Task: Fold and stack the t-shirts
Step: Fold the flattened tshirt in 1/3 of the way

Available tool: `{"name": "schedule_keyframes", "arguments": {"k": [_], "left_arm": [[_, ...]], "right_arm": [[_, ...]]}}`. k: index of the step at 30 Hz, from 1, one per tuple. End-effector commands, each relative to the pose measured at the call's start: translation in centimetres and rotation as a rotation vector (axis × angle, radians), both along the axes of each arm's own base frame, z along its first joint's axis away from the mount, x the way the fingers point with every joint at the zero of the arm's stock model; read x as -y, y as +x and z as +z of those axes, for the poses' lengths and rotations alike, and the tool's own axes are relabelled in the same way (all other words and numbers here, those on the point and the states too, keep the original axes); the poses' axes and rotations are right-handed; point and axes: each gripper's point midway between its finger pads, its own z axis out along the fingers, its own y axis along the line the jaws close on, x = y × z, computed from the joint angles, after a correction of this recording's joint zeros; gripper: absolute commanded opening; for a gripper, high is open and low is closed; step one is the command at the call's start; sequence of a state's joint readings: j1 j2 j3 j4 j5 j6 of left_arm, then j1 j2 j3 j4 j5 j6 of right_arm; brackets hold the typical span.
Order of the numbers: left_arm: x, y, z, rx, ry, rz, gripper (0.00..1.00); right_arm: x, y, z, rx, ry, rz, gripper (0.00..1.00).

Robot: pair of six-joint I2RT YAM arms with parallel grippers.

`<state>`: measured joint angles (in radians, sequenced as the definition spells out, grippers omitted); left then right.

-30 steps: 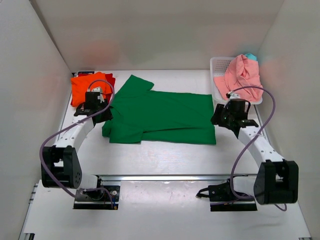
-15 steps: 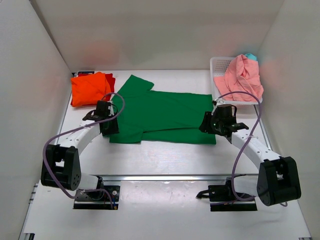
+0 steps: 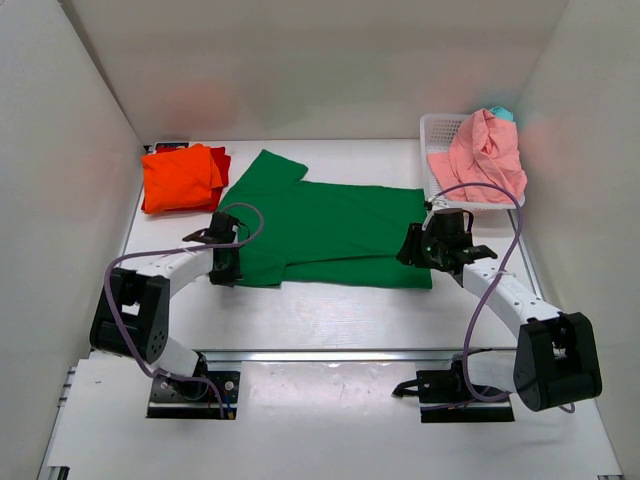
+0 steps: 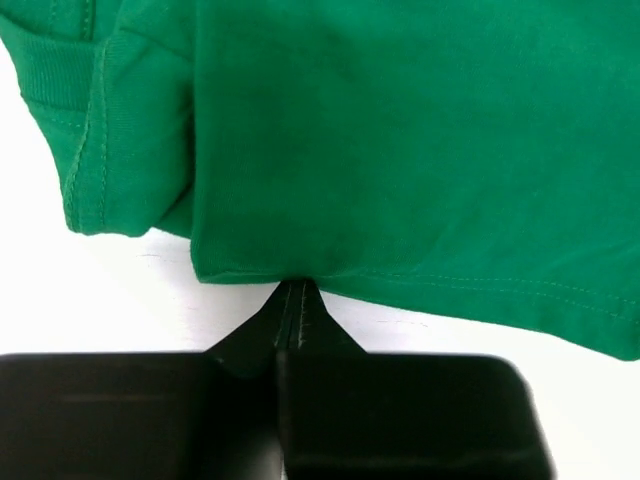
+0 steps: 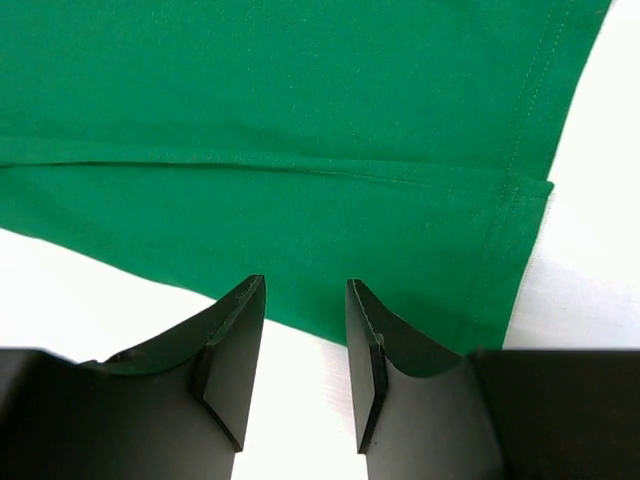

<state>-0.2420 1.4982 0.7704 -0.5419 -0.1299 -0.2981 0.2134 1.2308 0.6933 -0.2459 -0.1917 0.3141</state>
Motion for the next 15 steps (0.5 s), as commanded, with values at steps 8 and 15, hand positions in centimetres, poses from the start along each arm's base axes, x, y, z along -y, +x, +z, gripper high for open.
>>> {"name": "schedule_keyframes", "arguments": {"k": [8,15], "left_arm": [[0.6,2.8,4.2,0.137,-0.043,0.019,0.00],[1.0,4.7,6.3,0.186,-0.064,0.014,0.00]], "right_arm": [[0.1,1.1,1.5,0.062,0.015,-0.001,0.34],[0.1,1.6,1.6,0.062,0.013,-0.008,0.34]]}}
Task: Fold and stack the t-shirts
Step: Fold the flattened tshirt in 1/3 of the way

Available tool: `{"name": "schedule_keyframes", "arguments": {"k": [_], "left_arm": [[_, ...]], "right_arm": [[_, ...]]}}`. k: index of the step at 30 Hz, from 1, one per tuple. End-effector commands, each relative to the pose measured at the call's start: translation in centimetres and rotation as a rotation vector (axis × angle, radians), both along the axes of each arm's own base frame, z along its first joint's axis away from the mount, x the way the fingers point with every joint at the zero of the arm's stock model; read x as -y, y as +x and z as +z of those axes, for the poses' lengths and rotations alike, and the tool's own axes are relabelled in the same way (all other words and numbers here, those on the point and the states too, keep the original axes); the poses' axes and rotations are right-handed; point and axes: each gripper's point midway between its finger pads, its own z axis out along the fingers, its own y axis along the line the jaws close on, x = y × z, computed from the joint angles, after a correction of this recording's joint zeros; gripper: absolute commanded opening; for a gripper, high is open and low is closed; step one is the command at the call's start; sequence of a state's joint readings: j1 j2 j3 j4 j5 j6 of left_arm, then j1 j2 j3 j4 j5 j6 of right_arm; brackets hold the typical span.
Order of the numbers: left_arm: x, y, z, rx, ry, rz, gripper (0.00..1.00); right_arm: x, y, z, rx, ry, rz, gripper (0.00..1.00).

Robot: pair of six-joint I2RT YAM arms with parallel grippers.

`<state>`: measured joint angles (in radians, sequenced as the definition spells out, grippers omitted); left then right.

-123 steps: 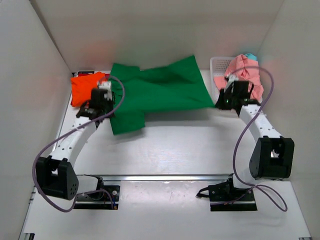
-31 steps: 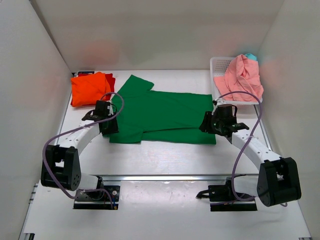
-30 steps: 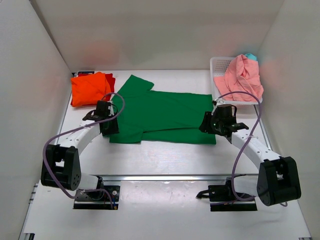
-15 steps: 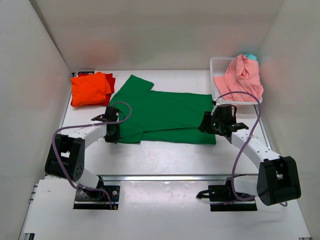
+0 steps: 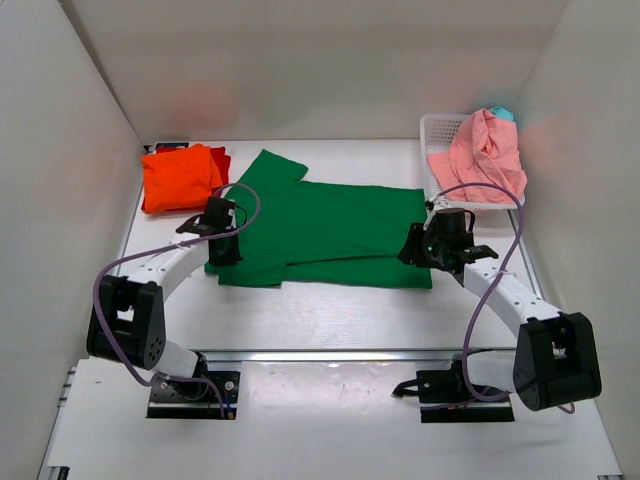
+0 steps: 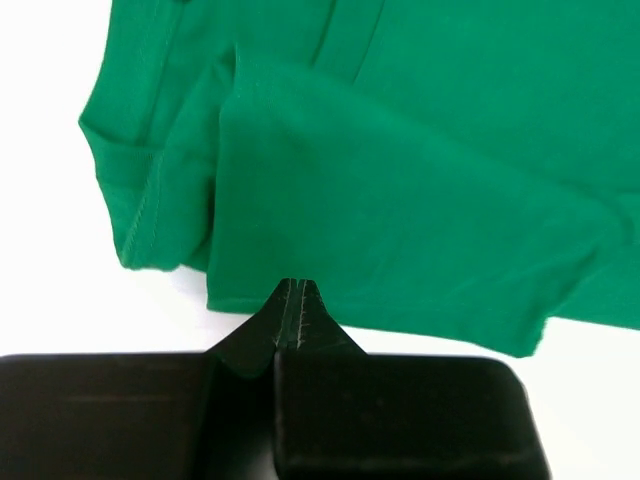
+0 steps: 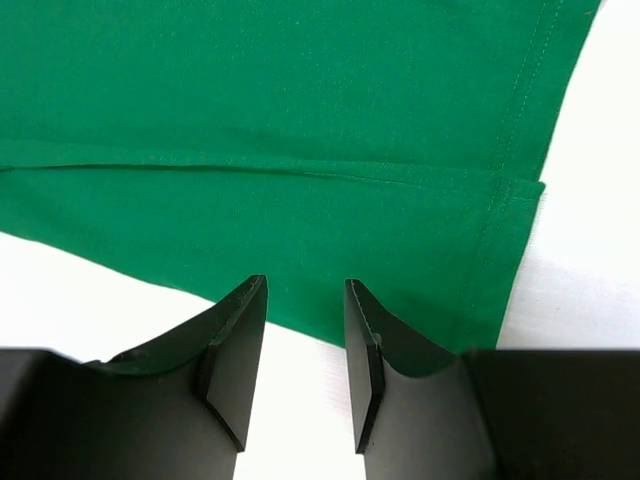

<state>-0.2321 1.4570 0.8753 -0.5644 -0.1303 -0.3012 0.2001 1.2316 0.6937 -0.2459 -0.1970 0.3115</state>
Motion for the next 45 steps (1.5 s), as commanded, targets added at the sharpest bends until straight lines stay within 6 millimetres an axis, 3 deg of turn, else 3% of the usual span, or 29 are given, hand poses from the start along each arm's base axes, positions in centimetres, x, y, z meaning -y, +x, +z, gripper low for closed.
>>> {"name": "schedule_keyframes", "arguments": {"k": [1,4,6,7,15,19,29,36,38,39,42,45], "left_arm": [[0.6,1.3,2.3,0.058,-0.039,-0.006,0.00],[0.7,0.6,1.9,0.027,-0.045,-0.021,0.04],[0.5,0.0,1.2,0.014,-0.041,-0.031,0.26],[0.3,-0.3,1.0,0.007,-0.040,-0.020,0.32],[1.4,-1.0,-0.3,-0.017,-0.064,-0.045,0.28],[1.3,-1.7,-1.8,-0.063,-0.059,-0.044,0.29],[1.7,-2.2,-2.9,-0.099,-0.046,-0.066,0.34],[2.3,-3.2,-5.0,-0.151,-0.027,-0.089,0.29],[2.4,-3.5,-5.4,-0.166,-0.022,-0.094,0.16],[2.2,-3.7,-5.6,-0.174,-0.025,-0.086,0.03],[2.4,-3.2,-4.4,-0.153,-0.023,-0.102,0.00],[2.7,-1.7,-1.5,-0.095,-0.037,-0.113,0.00]], "right_arm": [[-0.4,1.3,1.3,0.053,0.010,0.012,0.34],[-0.5,1.3,1.4,0.050,0.013,0.012,0.34],[-0.5,1.3,1.4,0.052,0.013,0.014,0.34],[-0.4,1.5,1.6,0.058,0.009,0.011,0.34],[-0.5,1.4,1.8,0.061,0.013,0.019,0.34],[-0.1,1.4,1.7,0.053,0.013,0.011,0.34],[-0.3,1.5,1.8,0.058,0.016,0.010,0.34],[-0.1,1.4,1.6,0.054,0.016,0.007,0.34],[0.0,1.4,1.7,0.059,0.017,0.008,0.34],[-0.1,1.5,1.9,0.065,0.019,0.013,0.34],[0.2,1.4,1.8,0.060,0.015,0.001,0.34],[0.1,1.5,1.8,0.061,0.015,0.005,0.34]]}}
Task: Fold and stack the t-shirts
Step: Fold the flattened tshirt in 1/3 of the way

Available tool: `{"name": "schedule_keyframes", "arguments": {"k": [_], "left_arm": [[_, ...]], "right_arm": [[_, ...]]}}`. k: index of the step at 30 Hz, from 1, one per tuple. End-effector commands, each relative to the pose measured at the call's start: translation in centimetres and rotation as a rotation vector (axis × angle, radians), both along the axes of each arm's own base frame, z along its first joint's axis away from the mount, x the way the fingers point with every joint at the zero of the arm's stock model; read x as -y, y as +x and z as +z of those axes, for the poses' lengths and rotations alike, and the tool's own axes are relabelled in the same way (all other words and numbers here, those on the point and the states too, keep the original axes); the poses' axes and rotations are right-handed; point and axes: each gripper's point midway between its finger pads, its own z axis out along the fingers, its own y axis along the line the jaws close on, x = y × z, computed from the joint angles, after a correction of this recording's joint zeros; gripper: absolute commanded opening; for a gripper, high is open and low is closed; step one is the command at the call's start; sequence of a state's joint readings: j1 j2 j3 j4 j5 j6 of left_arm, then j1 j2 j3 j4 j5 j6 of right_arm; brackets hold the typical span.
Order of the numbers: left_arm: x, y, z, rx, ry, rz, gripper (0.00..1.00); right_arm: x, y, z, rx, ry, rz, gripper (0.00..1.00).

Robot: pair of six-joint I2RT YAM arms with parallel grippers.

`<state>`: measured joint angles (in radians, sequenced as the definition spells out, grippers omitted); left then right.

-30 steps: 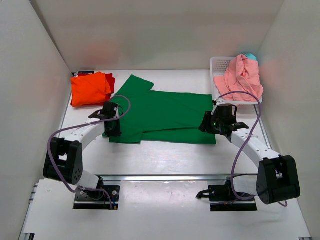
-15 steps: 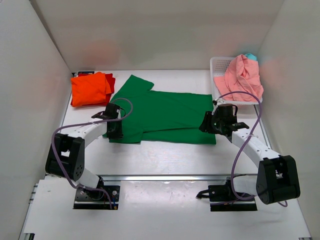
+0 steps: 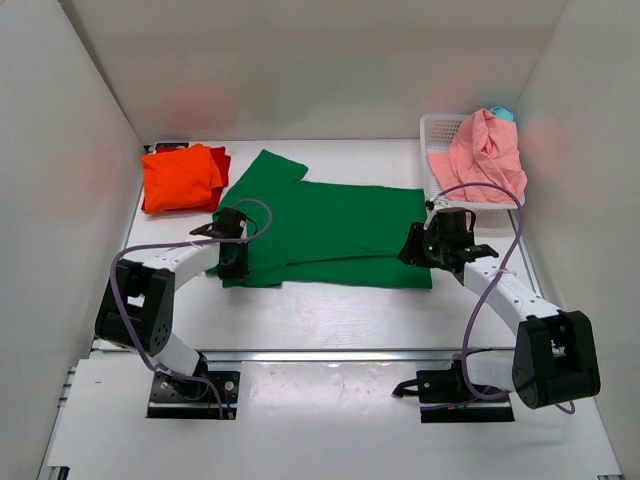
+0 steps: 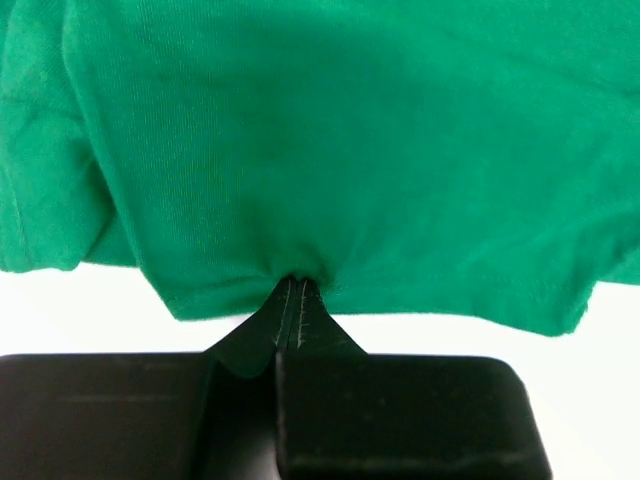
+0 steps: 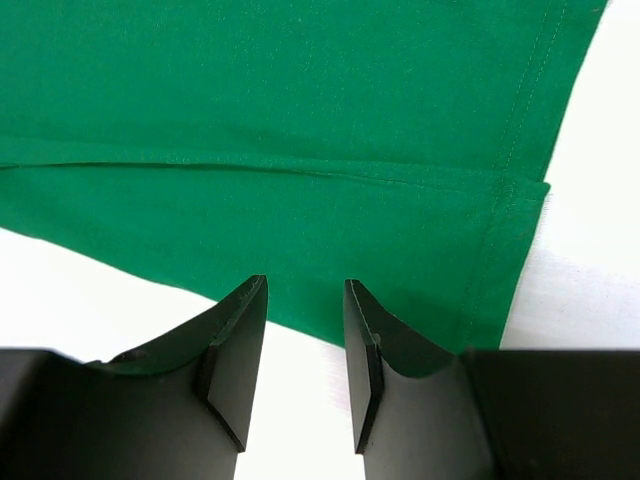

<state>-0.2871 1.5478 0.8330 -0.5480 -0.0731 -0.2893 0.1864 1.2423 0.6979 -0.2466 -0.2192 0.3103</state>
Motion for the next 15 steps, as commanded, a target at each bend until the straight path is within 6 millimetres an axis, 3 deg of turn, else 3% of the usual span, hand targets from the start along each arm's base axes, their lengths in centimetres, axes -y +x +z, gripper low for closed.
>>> {"name": "schedule_keyframes", "arguments": {"k": [1,5,8,10,13,15], "left_arm": [[0.7,1.1,3.4,0.055,-0.032,-0.020,0.00],[1.1,3.8,7.9,0.151,-0.067,-0.015,0.00],[0.8,5.7,9.0,0.183,-0.058,-0.004,0.00],[0.2,7.0,8.4,0.174,-0.042,0.009,0.00],[0.0,9.5,8.0,0.200,-0.027,0.019,0.07],[-0.4,11.6,8.4,0.226,-0.032,0.049,0.25]], "right_arm": [[0.0,1.5,1.8,0.068,0.001,0.003,0.34],[-0.1,2.0,1.7,0.064,-0.011,0.011,0.34],[-0.3,2.7,2.4,0.078,-0.010,0.017,0.34],[-0.2,3.0,2.4,0.077,-0.018,0.016,0.33],[-0.2,3.9,2.9,0.089,-0.035,0.020,0.34],[-0.2,4.5,3.0,0.089,-0.043,0.025,0.33]]}}
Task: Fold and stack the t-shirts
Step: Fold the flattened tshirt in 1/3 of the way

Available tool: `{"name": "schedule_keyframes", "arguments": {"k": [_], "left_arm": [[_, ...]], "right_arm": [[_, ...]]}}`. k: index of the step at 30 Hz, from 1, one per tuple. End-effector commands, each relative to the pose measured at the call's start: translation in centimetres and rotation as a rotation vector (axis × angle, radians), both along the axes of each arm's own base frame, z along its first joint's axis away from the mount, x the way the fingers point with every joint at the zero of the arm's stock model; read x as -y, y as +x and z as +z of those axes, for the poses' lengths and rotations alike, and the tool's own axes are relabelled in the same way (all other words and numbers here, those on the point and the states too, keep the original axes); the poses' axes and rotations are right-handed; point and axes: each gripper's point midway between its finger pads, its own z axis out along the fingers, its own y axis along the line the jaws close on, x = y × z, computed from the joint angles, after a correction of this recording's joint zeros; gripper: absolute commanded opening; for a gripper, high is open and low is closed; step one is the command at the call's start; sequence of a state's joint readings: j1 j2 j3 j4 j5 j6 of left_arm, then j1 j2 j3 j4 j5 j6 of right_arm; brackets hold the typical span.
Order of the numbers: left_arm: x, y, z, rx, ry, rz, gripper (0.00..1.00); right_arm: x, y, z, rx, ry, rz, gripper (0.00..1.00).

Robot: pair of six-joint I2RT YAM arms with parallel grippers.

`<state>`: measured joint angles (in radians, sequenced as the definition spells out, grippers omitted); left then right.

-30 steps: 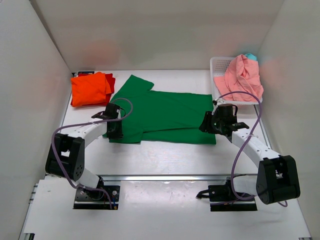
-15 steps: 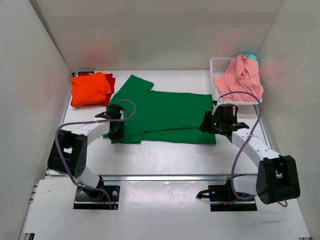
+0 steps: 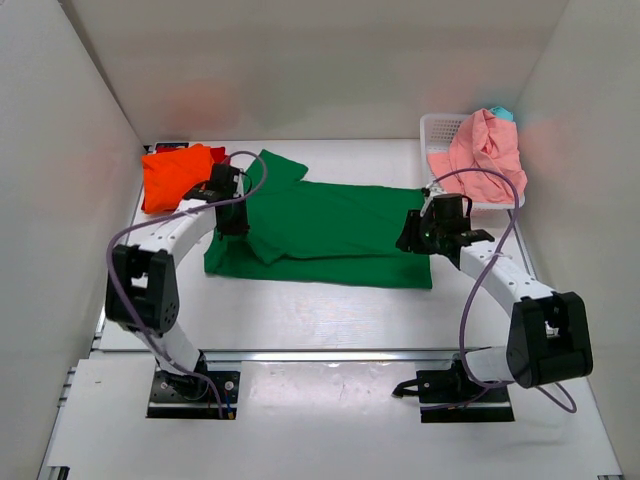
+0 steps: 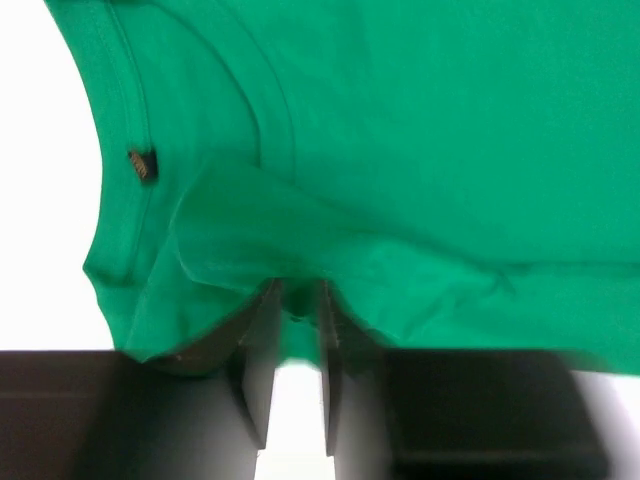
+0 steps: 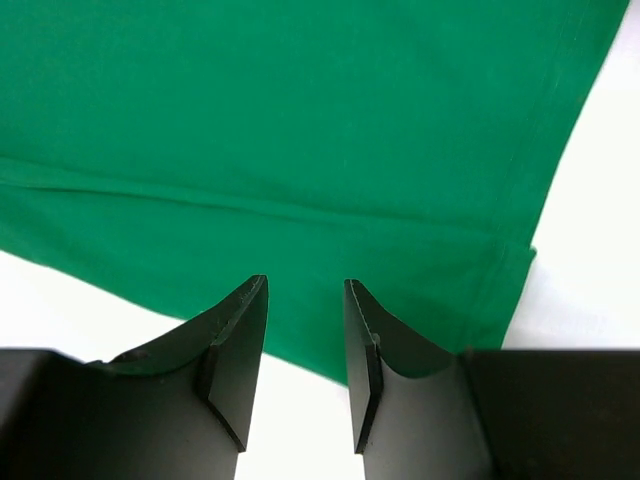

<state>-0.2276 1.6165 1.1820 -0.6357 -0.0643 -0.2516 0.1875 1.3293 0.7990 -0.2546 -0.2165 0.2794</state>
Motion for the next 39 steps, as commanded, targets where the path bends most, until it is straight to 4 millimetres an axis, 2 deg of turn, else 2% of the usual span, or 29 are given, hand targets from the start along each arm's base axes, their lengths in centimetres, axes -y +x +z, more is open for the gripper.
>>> {"name": "schedule_keyframes", "arguments": {"k": [1,4,7,10,11,15,19,24,29,34,39], "left_arm": [[-0.8,3.1,0.0,0.032,0.004,0.022,0.37],[0.0,3.4,-0.1,0.014,-0.014,-0.008,0.38],[0.3,1.6,-1.1,-0.022,-0.015,-0.029,0.35],[0.9,-0.6,-3.6,-0.040,-0.042,-0.034,0.38],[1.0,-1.0,-4.1,-0.053,-0.043,-0.033,0.38],[0.7,-3.9,-8.7,-0.207,0.023,-0.060,0.36],[1.0,-6.0,-10.2,-0.316,0.082,-0.109,0.34],[1.6,-8.9,-10.4,-0.384,0.113,-0.155,0.30],[1.8,-12.6,-10.5,-0.469,0.116,-0.198,0.28],[1.9,-14.7,-9.4,-0.474,0.130,-0.225,0.22],[1.2,-16.3,-7.9,-0.457,0.105,-0.209,0.22]], "right_arm": [[0.2,2.4,2.1,0.077,-0.023,-0.001,0.33],[-0.3,2.7,1.5,0.069,-0.038,0.013,0.34],[-1.0,2.6,0.6,0.052,-0.029,0.024,0.34],[-1.8,2.0,-1.5,0.002,-0.033,0.036,0.34],[-2.1,2.2,-1.5,0.009,-0.028,0.040,0.34],[-2.6,1.5,-3.4,-0.032,-0.040,0.045,0.34],[-2.9,0.2,-5.4,-0.087,-0.052,0.057,0.33],[-2.2,-1.6,-7.8,-0.195,-0.091,0.065,0.33],[-1.9,-3.7,-9.0,-0.287,-0.110,0.090,0.31],[-1.6,-5.7,-9.5,-0.336,-0.100,0.097,0.31],[-0.9,-8.7,-9.0,-0.371,-0.092,0.067,0.29]]}}
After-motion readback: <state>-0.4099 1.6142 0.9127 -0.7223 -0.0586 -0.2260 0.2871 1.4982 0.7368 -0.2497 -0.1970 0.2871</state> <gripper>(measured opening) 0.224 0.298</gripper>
